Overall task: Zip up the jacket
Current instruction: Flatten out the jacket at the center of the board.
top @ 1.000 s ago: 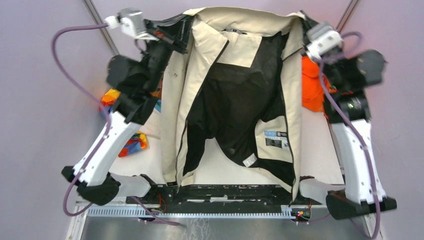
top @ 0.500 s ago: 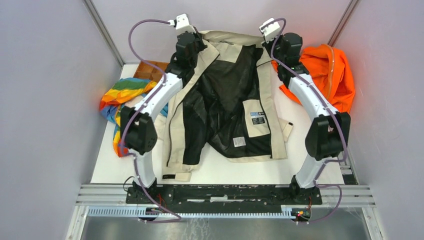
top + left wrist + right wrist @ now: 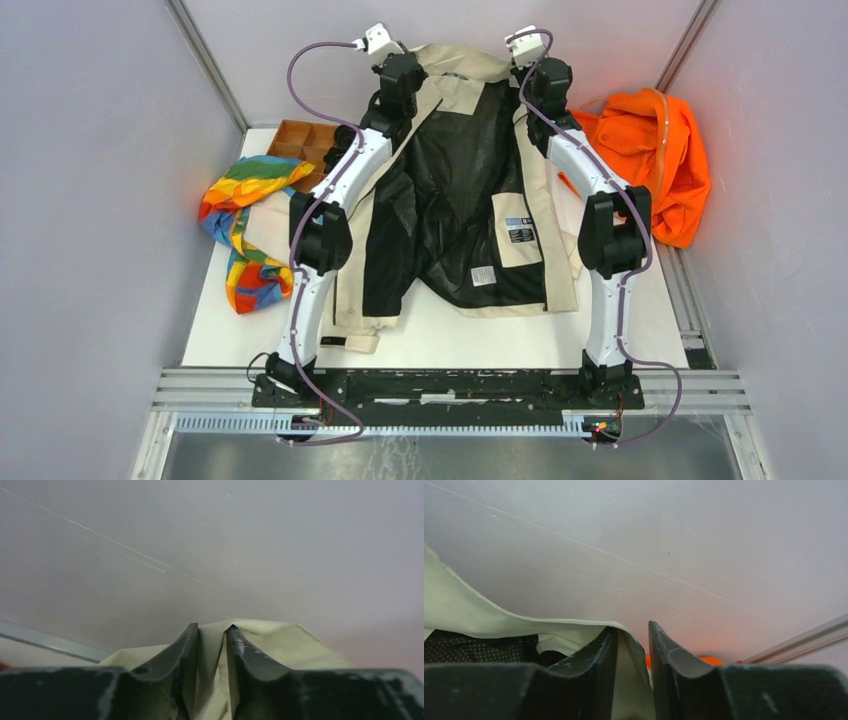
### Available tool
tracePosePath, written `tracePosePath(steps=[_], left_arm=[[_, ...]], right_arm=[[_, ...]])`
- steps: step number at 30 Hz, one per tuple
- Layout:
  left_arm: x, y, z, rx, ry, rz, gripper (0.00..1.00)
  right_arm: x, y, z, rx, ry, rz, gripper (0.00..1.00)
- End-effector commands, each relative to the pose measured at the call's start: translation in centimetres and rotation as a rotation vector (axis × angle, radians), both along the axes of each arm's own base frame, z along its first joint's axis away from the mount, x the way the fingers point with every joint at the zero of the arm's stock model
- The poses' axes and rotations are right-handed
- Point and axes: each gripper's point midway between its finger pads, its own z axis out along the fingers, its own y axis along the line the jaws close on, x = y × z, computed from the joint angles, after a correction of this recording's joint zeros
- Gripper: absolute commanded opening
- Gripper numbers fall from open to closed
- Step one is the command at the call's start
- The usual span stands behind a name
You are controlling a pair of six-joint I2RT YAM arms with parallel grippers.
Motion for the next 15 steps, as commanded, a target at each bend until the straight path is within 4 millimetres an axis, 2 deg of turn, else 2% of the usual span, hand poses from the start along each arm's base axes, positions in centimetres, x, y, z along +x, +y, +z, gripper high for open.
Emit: tracePosePath(steps=[1, 3, 6, 8, 10, 12, 13, 14, 15], left_arm=[[2.3, 1.7, 2.2, -0.148, -0.099, 0.041, 0.5], [2.4, 2.5, 2.0, -0.142, -0.076, 0.043, 0.72], [1.6, 3.7, 3.5, -0.1, -0.065, 0.042, 0.96], [0.4, 4.6, 6.1, -0.05, -0.076, 0.039, 1.0], [-1.0, 5.4, 7.5, 0.024, -0.047, 0.024, 1.0], [-2.8, 5.4, 8.8, 0.105, -0.024, -0.039, 1.0], [-4.0, 5.2, 9.4, 0.15, -0.017, -0.092, 1.0], [-5.3, 4.7, 9.6, 0.186, -0.008, -0.158, 1.0], [-6.6, 4.3, 8.1, 0.219, 0.032, -0.224, 1.0]], right_arm=[[1.2, -0.2, 3.0, -0.029, -0.107, -0.025, 0.48], [1.1, -0.2, 2.5, -0.052, -0.08, -0.002, 0.68], [0.1, -0.5, 3.3, -0.044, -0.058, 0.056, 0.8], [-0.9, -0.7, 4.0, -0.034, -0.044, 0.1, 0.84], [-2.2, -0.5, 4.4, -0.019, -0.012, 0.182, 0.87], [-4.4, 0.2, 4.5, 0.001, 0.024, 0.31, 0.89], [-6.0, 1.0, 5.2, 0.012, 0.029, 0.408, 0.91], [-7.6, 1.6, 4.7, 0.022, 0.056, 0.494, 0.94], [-9.7, 2.4, 5.1, 0.035, 0.068, 0.598, 0.98]])
